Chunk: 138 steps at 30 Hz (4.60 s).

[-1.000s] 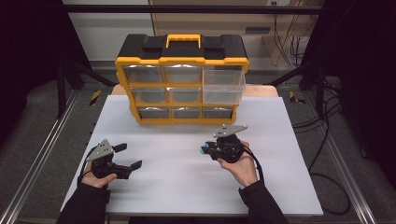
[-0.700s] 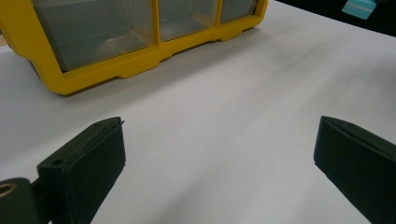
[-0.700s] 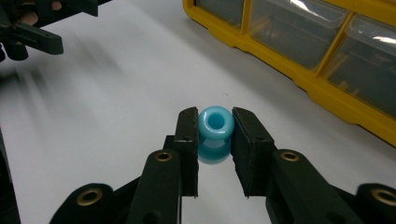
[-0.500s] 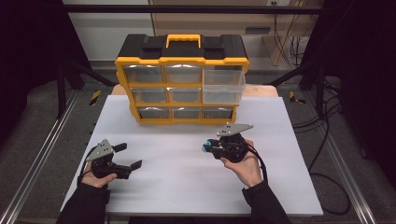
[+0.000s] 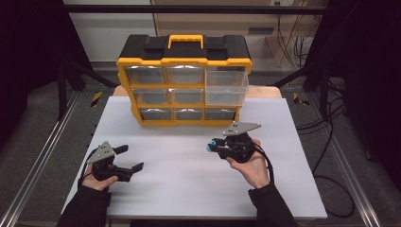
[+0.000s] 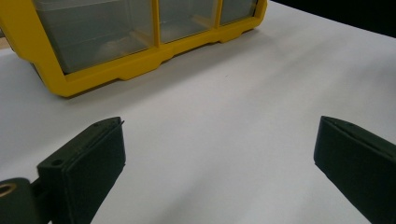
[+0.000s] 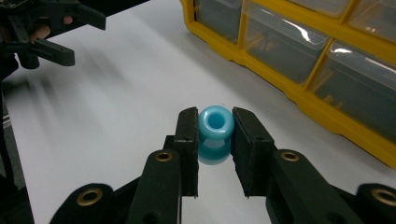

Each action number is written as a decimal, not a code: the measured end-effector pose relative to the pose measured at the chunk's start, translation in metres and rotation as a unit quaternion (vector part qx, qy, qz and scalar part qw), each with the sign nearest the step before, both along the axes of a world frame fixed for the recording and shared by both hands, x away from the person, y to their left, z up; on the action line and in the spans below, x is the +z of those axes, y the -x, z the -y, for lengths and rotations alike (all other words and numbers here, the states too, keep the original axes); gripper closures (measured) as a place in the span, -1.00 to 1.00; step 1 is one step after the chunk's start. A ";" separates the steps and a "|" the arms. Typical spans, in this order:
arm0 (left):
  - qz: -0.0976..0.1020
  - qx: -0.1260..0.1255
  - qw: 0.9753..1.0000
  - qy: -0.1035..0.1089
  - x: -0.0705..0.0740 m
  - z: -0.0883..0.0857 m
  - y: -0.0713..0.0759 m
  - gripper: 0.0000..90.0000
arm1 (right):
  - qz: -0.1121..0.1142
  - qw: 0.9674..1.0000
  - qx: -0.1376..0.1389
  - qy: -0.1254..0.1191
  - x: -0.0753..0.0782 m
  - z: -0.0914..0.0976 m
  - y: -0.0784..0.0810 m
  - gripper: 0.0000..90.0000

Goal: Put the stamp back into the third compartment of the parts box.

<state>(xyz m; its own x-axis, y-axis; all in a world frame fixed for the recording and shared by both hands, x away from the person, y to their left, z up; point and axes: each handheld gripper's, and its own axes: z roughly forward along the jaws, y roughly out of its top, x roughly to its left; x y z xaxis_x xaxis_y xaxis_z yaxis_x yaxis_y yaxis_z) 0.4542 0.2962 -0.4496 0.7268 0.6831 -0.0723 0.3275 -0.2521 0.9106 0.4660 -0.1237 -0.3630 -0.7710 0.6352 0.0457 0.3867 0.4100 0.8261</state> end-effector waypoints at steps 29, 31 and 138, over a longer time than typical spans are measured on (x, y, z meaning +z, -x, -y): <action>-0.003 -0.001 1.000 -0.005 -0.002 0.002 0.000 -0.96 | 0.033 0.999 -0.015 -0.010 0.048 0.022 0.002 0.61; -0.002 -0.001 1.000 -0.005 -0.002 0.002 0.000 -0.96 | 0.035 0.999 -0.016 -0.010 0.052 0.023 0.003 0.61; -0.004 -0.003 1.000 -0.005 -0.002 0.002 -0.001 -0.96 | 0.088 0.986 -0.141 0.013 0.168 0.027 -0.070 0.61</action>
<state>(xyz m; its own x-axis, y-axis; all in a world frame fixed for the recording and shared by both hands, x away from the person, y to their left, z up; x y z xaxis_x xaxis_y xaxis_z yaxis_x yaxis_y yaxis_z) 0.4547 0.2941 -0.4517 0.7304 0.6793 -0.0712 0.3325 -0.2626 0.9058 0.5357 -0.1511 -0.1950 -0.5584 0.8244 -0.0920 0.3403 0.3289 0.8809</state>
